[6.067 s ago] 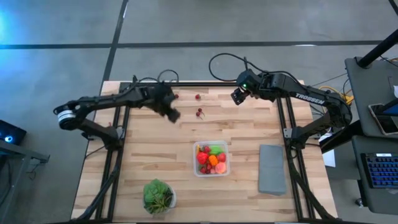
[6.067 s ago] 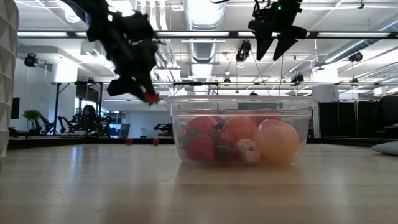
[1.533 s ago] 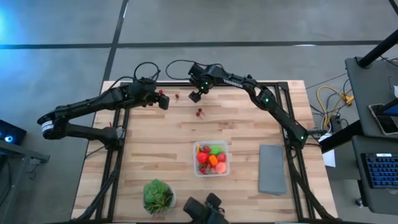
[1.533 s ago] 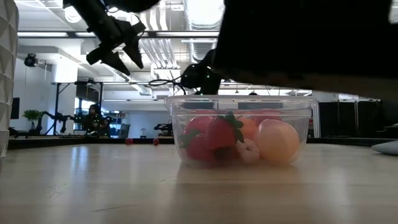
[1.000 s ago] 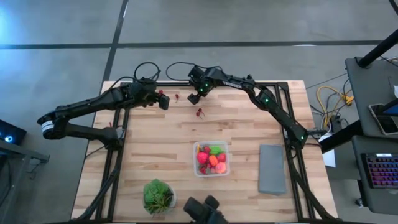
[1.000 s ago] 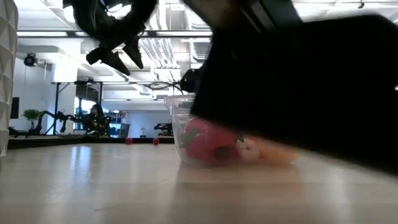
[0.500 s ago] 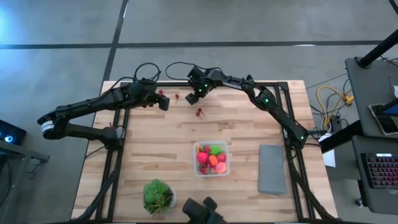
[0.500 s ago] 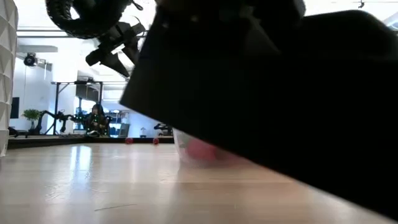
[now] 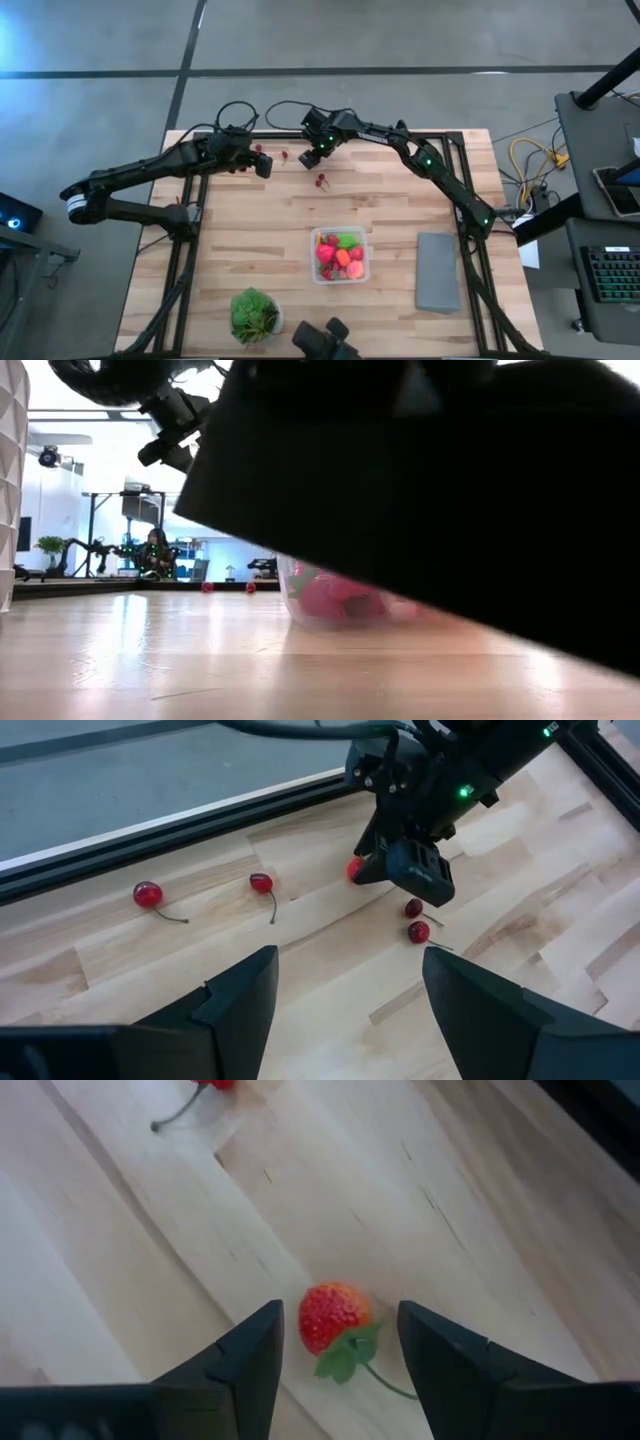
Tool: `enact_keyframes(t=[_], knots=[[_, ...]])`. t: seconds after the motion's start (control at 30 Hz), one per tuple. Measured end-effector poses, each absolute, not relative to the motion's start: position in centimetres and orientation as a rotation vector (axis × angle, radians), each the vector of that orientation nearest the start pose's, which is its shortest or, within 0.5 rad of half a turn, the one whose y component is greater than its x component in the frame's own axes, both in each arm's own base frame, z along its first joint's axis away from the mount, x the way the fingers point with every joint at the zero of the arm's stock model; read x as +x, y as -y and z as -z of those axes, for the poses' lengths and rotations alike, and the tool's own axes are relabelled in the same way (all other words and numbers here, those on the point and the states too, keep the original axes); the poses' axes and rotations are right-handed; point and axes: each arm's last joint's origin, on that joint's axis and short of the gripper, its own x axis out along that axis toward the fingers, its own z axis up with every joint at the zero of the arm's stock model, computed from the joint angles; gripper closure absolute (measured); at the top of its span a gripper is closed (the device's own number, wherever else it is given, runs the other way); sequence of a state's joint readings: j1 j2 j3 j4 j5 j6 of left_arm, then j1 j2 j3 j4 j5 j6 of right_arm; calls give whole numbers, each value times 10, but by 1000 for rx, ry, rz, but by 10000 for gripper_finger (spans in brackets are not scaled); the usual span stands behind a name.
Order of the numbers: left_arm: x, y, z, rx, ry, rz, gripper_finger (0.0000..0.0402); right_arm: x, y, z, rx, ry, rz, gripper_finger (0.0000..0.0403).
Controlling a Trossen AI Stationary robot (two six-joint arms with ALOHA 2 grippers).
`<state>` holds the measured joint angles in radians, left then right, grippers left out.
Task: Pick and placing Produce into tupperware
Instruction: Put the red strawberry into the transparent bin
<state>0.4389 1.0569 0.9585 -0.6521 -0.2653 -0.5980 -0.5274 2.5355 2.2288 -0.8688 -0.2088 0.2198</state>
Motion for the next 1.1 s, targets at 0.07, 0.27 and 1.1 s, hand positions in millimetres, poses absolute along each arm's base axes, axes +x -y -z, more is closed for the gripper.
enact_keyframes(t=[0.07, 0.27, 1.1], knots=[[187, -96, -304, -611, -541, -880, 166, 457, 257, -148, 596, -1096, 385, 213], [187, -96, -304, -612, -539, -879, 166, 457, 256, -148, 583, -1106, 376, 213], [187, -96, -304, -612, -540, -880, 166, 458, 253, -150, 492, -1118, 299, 231]])
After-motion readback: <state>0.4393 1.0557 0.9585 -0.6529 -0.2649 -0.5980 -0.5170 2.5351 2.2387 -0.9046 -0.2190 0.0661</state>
